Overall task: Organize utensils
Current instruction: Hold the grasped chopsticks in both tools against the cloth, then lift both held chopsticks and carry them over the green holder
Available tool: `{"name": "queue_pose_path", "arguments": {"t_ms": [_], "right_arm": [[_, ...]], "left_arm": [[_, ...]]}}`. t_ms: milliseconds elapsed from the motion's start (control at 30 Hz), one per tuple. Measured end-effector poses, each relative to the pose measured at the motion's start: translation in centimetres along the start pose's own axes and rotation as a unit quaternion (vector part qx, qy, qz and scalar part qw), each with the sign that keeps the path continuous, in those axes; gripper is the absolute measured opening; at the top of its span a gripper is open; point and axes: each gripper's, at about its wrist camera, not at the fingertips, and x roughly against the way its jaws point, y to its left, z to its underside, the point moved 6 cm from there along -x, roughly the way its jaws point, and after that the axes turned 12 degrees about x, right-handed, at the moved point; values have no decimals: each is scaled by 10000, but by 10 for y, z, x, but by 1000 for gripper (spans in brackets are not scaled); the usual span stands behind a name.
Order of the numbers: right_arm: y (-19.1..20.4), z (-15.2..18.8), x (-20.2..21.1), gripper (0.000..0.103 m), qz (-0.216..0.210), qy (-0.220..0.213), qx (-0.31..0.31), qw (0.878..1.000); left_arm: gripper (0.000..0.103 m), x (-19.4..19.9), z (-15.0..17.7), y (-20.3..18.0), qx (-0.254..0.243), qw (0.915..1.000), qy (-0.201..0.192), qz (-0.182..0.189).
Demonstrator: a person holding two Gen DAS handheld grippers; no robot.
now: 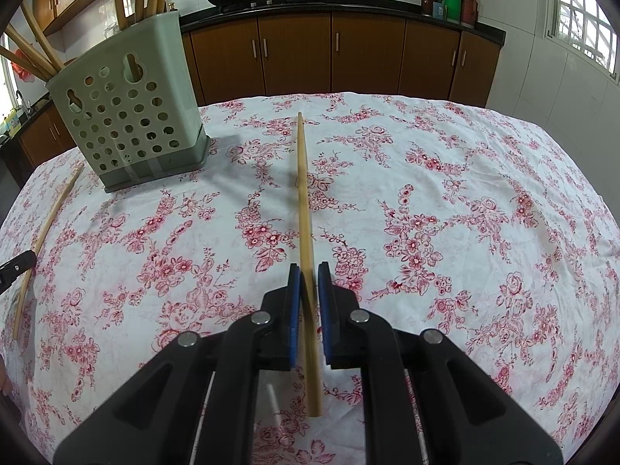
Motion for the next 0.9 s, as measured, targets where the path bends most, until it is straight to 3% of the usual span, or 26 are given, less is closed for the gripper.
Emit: {"name": "queue_pose_path", "arguments": {"t_ms": [900], "right_arm": [[-4,6,4,12,-65,-21,-114,9999]], "left_arm": [[9,8,8,2,-106,9999,-4,-57]]}}
